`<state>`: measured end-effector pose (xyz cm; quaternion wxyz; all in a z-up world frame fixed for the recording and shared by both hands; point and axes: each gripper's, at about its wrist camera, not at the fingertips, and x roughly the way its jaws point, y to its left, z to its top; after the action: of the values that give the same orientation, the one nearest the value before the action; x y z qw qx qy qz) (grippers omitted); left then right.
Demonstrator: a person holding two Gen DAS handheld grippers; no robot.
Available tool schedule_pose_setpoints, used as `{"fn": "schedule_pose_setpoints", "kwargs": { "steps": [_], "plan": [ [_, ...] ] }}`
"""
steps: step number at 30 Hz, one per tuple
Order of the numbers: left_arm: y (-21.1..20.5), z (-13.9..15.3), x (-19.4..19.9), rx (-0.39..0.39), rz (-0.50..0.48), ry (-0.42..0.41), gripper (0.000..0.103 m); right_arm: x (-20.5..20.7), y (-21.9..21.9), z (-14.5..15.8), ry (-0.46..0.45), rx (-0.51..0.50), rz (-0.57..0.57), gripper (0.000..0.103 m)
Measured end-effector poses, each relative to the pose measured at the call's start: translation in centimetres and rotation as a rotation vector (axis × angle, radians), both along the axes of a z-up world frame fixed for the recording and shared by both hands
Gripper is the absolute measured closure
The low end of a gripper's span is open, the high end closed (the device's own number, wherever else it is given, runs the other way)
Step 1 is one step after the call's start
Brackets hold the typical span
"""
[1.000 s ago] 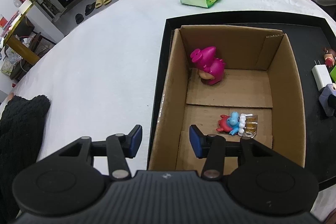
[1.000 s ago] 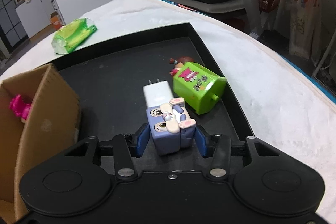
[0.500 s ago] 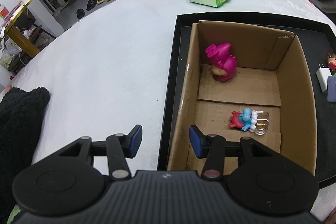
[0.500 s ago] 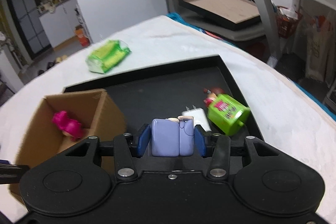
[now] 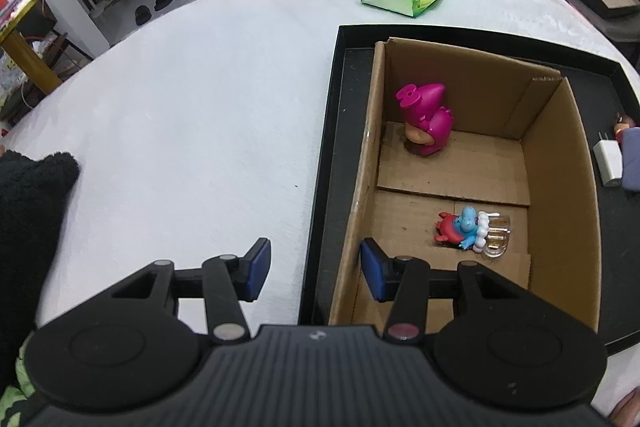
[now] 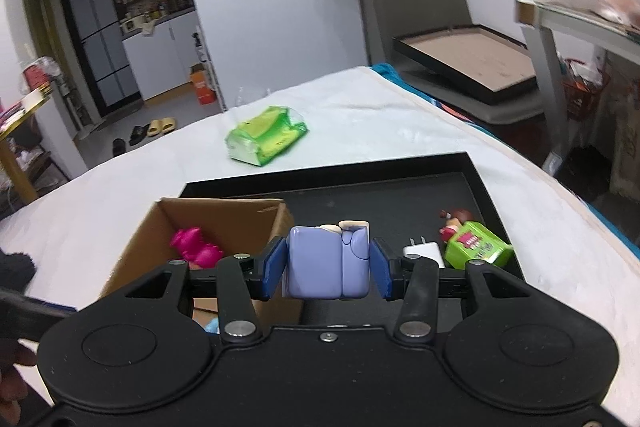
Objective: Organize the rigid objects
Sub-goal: 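Release the lavender cube into the box with the right tool while the left holds the box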
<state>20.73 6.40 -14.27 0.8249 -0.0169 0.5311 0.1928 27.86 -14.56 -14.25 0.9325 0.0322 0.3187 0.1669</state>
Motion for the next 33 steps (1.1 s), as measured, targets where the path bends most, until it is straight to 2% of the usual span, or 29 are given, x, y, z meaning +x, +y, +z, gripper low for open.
{"fn": "schedule_pose_setpoints", "kwargs": {
  "steps": [8,16,22,25,27,29,30,33],
  "plan": [
    [0.4,-0.1,-0.3,-0.044,-0.018,-0.021,0.055,-0.8,2.8,1.0,-0.047,-0.01,0.093,0.058],
    [1.8,-0.2,-1.2,-0.105,-0.003,-0.05,0.055,-1.4,5.6,0.3,-0.02,-0.044,0.159,0.058],
    [2.9,-0.9,-1.7,-0.157,-0.007,-0.07,0.056,-1.2,7.4,-0.5,-0.006,-0.088,0.169,0.058],
    [3.3,-1.5,-1.5,-0.214,0.003,-0.073,0.065,-1.0,7.9,-0.8,-0.003,-0.107,0.167,0.058],
    [3.3,-1.8,-1.3,-0.247,-0.01,-0.07,0.081,-0.9,8.2,-1.0,0.001,-0.122,0.164,0.058],
    [3.2,-1.9,-1.3,-0.267,-0.021,-0.073,0.088,-0.8,8.5,-1.3,0.006,-0.135,0.162,0.058],
    [3.0,-1.9,-1.3,-0.271,-0.027,-0.076,0.091,-0.7,8.6,-1.4,0.008,-0.141,0.162,0.058],
    [2.7,-1.8,-1.3,-0.261,-0.032,-0.079,0.091,-0.5,9.0,-1.7,0.012,-0.158,0.162,0.058]
  ]
}}
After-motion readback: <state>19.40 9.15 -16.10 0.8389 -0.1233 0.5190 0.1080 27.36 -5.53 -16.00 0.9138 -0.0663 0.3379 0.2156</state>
